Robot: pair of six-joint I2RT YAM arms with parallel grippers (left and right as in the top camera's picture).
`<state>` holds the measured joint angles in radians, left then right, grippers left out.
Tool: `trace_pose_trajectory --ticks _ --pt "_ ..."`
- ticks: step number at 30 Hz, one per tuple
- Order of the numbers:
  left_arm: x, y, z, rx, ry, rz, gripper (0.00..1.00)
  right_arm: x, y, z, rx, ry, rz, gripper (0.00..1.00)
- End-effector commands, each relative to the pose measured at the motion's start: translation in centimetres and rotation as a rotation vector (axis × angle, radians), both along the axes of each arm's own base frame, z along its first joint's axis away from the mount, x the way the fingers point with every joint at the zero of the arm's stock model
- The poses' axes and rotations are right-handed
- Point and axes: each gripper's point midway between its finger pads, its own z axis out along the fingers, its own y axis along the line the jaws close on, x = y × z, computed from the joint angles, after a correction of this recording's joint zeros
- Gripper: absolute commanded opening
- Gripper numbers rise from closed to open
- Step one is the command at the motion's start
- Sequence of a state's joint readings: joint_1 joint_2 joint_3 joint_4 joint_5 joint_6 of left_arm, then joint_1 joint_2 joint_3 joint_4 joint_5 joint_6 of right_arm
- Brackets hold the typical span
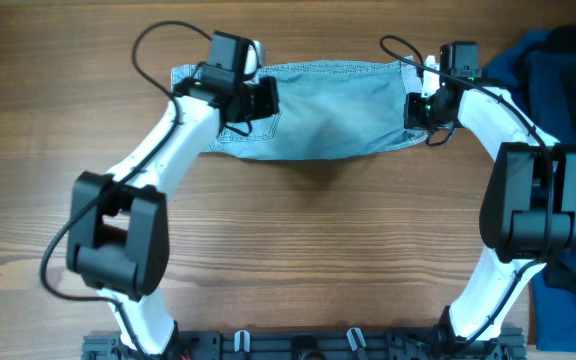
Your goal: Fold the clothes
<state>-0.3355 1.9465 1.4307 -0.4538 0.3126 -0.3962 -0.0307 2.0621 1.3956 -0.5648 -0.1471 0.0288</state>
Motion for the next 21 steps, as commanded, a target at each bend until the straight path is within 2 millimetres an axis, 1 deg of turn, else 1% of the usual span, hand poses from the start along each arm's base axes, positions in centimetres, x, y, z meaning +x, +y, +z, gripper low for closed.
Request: trace_pose_trajectory --ticks 1,3,6,8,10,13,17,19,21 --pt "-1.3 -1.8 -4.1 0.009 0.099 -0.011 0.04 -0.3 -0.7 0.8 -0.035 -0.011 -0.012 0.04" --pt "-2.3 -3.1 -5.9 0.026 0.135 -0.042 0.04 -0.2 -0.7 0.8 -0.035 -0.013 -0.012 0.04" --pt "-3.3 -4.3 -7.6 0.042 0.167 -0.072 0.04 -0.2 -0.7 0.8 -0.035 -0.012 -0.012 0.04" --pt "-3.8 -4.5 -8.5 0.053 0.189 -0.080 0.04 -0.2 -0.7 0.8 -0.035 -0.012 -0.012 0.04" --pt "-4.1 -4.2 -9.3 0.069 0.207 -0.076 0.04 -0.2 -0.7 0.8 -0.035 -0.012 -0.012 0.04" --pt "-4.1 -3.3 -9.7 0.120 0.211 -0.051 0.04 -0.2 -0.7 0.8 -0.034 -0.014 -0.013 0.04" --pt "-5.3 -3.1 -10.2 0.143 0.258 -0.059 0.04 -0.2 -0.7 0.8 -0.034 -0.014 -0.013 0.04" --pt "-4.6 -3.5 -9.7 0.126 0.221 -0.061 0.04 -0.2 -0.7 0.8 -0.035 -0.014 -0.013 0.04" --pt "-3.4 -3.7 -8.0 0.101 0.181 -0.054 0.04 -0.2 -0.7 0.8 -0.035 -0.015 -0.013 0.04"
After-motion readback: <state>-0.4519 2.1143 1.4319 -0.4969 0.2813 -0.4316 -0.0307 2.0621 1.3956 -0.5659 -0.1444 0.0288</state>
